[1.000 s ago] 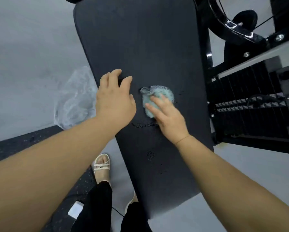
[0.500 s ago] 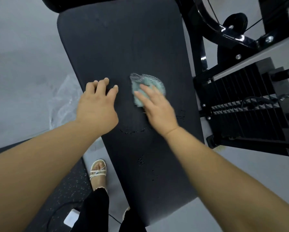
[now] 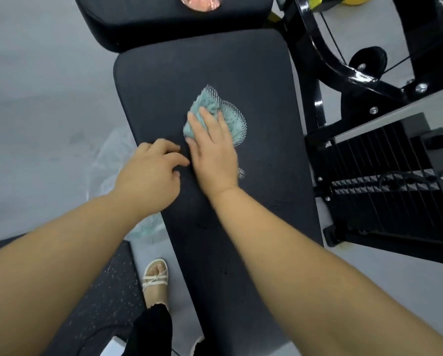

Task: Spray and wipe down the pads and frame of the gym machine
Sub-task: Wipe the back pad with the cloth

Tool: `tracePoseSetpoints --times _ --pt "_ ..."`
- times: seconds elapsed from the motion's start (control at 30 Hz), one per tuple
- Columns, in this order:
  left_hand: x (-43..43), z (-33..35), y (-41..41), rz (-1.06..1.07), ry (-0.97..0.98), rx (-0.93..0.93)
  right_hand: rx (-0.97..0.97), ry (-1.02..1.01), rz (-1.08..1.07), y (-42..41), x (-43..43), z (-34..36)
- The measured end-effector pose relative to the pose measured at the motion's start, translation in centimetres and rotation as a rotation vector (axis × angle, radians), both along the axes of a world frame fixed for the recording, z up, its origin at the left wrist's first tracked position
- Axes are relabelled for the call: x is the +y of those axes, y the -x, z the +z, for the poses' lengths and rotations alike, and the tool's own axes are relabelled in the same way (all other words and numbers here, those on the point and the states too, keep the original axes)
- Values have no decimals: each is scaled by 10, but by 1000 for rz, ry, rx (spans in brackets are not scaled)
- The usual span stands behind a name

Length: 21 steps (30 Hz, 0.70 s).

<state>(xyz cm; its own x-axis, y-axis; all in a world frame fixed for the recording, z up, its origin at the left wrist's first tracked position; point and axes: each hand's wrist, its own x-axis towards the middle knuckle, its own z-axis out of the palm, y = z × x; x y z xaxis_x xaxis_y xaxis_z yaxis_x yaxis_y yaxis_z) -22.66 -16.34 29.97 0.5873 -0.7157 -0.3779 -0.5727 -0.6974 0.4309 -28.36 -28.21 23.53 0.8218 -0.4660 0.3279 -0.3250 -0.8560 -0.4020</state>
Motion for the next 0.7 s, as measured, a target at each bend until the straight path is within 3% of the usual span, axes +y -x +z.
tracePoseSetpoints --times 0.07,0.1,0.2,0.3,0.4,0.5,0.6,0.7 --pt "8 3 -9 181 110 16 28 71 71 24 -40 -5" --pt "10 6 -14 243 146 -16 41 70 5 37 -61 -7" --pt "3 9 -40 371 81 -21 62 -126 -377 52 -96 2" --pt "-12 -7 -77 583 87 227 22 -279 -675 13 -85 6" --pt "-13 -21 -86 703 281 444 -108 -190 -508 -41 -42 8" --pt "-12 -23 -87 751 330 521 -123 -65 -153 -69 0 7" --pt "-16 -18 -91 797 312 577 -70 92 166 -55 -28 8" --pt "-17 -19 -95 820 269 652 -5 91 41 -29 -90 7"
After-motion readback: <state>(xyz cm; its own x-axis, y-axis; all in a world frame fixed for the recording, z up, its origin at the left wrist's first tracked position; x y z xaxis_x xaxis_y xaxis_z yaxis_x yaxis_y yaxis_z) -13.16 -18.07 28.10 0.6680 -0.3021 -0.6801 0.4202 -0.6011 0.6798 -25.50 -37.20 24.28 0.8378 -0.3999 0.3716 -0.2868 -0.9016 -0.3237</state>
